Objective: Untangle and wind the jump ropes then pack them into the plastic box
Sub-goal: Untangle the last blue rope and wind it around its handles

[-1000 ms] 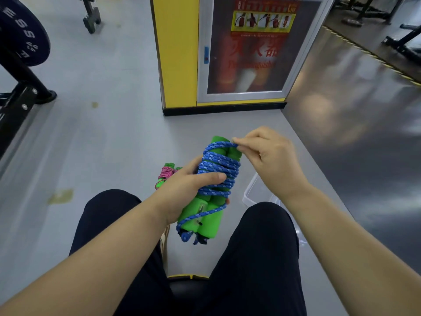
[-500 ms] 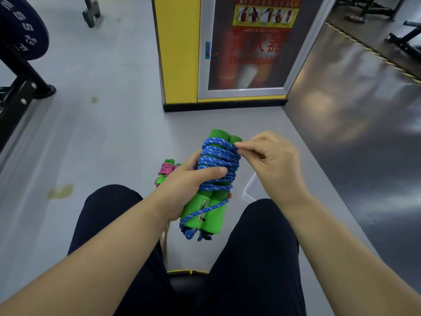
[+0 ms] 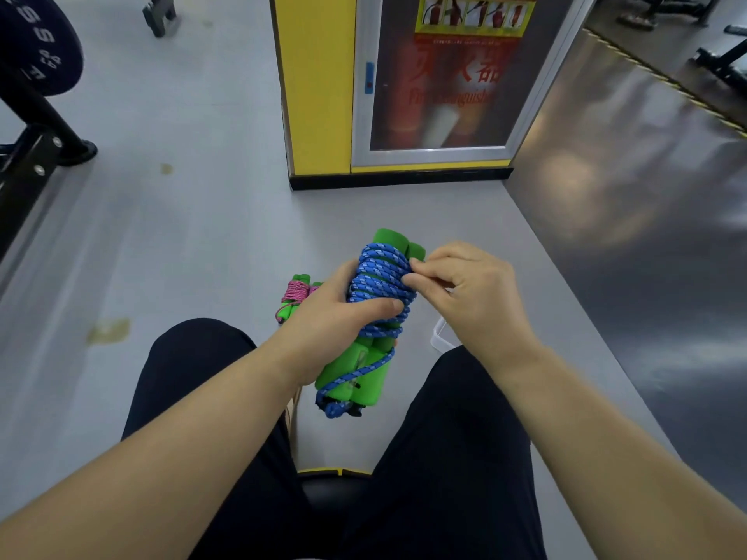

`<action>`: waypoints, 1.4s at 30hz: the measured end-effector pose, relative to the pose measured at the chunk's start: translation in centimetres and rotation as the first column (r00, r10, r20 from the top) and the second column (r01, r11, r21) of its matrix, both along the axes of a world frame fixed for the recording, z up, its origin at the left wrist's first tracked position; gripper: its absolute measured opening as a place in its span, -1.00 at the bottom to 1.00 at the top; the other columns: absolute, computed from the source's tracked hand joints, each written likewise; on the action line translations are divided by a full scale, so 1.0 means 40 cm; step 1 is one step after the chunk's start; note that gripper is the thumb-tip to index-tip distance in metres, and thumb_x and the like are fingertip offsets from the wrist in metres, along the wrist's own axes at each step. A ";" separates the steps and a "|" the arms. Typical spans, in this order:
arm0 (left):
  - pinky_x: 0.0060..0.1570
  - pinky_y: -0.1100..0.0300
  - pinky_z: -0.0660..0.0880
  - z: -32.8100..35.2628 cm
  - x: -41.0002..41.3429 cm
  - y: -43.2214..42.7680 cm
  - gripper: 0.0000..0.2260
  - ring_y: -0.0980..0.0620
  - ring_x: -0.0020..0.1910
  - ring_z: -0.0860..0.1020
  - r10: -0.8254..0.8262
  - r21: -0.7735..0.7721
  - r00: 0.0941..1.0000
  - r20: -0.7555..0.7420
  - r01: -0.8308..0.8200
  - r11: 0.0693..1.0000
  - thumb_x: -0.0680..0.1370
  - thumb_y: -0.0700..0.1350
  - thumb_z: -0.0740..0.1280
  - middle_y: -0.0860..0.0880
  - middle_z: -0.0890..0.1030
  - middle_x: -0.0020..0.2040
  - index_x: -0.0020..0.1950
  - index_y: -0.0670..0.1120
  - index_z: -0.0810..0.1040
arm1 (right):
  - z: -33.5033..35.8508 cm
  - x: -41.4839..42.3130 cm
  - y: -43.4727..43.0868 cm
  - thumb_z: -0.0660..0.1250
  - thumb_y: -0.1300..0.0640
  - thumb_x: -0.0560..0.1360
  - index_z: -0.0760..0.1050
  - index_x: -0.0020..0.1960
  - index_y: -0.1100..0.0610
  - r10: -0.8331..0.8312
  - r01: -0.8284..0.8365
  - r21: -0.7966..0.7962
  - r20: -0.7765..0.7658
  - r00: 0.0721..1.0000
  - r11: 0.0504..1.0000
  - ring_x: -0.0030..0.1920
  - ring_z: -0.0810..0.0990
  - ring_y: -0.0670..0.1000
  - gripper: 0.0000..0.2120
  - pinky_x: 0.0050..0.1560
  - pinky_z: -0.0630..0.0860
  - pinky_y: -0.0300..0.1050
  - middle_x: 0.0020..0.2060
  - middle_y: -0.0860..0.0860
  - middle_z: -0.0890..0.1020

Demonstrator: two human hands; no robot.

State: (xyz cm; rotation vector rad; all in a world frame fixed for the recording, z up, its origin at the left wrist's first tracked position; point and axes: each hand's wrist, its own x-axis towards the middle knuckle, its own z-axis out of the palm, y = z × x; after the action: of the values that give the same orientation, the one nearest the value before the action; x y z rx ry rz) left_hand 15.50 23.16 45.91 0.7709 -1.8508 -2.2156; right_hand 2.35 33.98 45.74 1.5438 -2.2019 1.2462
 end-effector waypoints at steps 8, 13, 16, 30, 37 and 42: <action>-0.07 -0.03 0.58 -0.012 0.007 0.012 -0.65 -0.15 -0.13 0.66 -0.018 -0.002 1.000 0.024 0.019 1.000 0.44 -0.19 0.43 -0.11 0.66 -0.01 0.17 0.07 0.49 | 0.004 -0.017 0.007 0.31 0.02 0.40 0.66 -0.21 0.23 0.079 -0.062 0.093 -0.187 0.979 0.994 -0.38 0.58 0.01 -0.71 -0.38 0.57 -0.08 -0.33 0.06 0.62; -0.01 -0.10 0.58 -0.007 -0.005 0.014 -0.68 -0.20 -0.11 0.66 0.006 0.008 1.000 0.020 -0.007 1.000 0.46 -0.19 0.41 -0.13 0.66 -0.02 0.16 0.07 0.49 | -0.013 -0.008 -0.004 0.27 0.20 0.43 0.61 -0.23 0.28 0.030 -0.016 0.050 -0.292 0.956 0.999 -0.36 0.55 0.06 -0.80 -0.32 0.51 -0.10 -0.35 0.09 0.58; -0.03 -0.10 0.59 0.000 -0.008 0.009 -0.66 -0.24 -0.12 0.65 0.010 0.063 1.000 0.012 -0.011 0.998 0.47 -0.22 0.39 -0.16 0.66 -0.02 0.19 0.05 0.48 | -0.018 -0.015 -0.005 0.26 0.23 0.46 0.61 -0.17 0.30 0.039 -0.035 0.020 -0.248 0.968 0.999 -0.30 0.57 0.07 -0.81 -0.25 0.54 -0.09 -0.30 0.11 0.60; -0.14 -0.04 0.59 0.003 0.000 -0.003 -0.66 -0.25 -0.19 0.63 -0.045 0.184 0.998 0.041 0.037 0.982 0.48 -0.28 0.36 -0.20 0.66 -0.01 0.19 0.02 0.48 | -0.014 -0.026 0.002 0.40 0.12 0.40 0.67 -0.13 0.25 0.070 -0.072 0.045 0.062 0.996 0.996 -0.28 0.52 -0.09 -0.81 -0.24 0.48 -0.30 -0.30 0.02 0.61; 0.04 -0.14 0.56 -0.019 0.003 0.005 -0.54 -0.18 -0.11 0.66 -0.046 0.026 0.993 0.113 0.043 0.999 0.29 -0.10 0.47 -0.12 0.67 -0.01 0.17 0.05 0.50 | -0.020 -0.019 0.016 0.41 0.07 0.36 0.67 -0.17 0.24 0.082 -0.079 0.128 -0.021 0.996 0.989 -0.34 0.59 -0.01 -0.78 -0.30 0.58 -0.06 -0.31 0.06 0.63; 0.04 -0.20 0.55 -0.027 -0.001 0.020 -0.57 -0.18 -0.10 0.66 -0.009 -0.039 0.991 0.137 0.014 0.999 0.24 -0.02 0.47 -0.09 0.67 -0.04 0.09 0.11 0.53 | -0.032 -0.005 0.013 0.40 0.12 0.35 0.65 -0.20 0.24 0.050 -0.038 0.135 -0.086 0.995 0.990 -0.36 0.57 0.03 -0.83 -0.36 0.57 -0.06 -0.32 0.07 0.61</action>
State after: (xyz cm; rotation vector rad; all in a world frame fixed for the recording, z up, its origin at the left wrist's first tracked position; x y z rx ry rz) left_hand 15.47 23.97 44.82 0.9285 -1.9588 -2.1763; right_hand 2.13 34.51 44.46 1.6712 -2.2469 1.0388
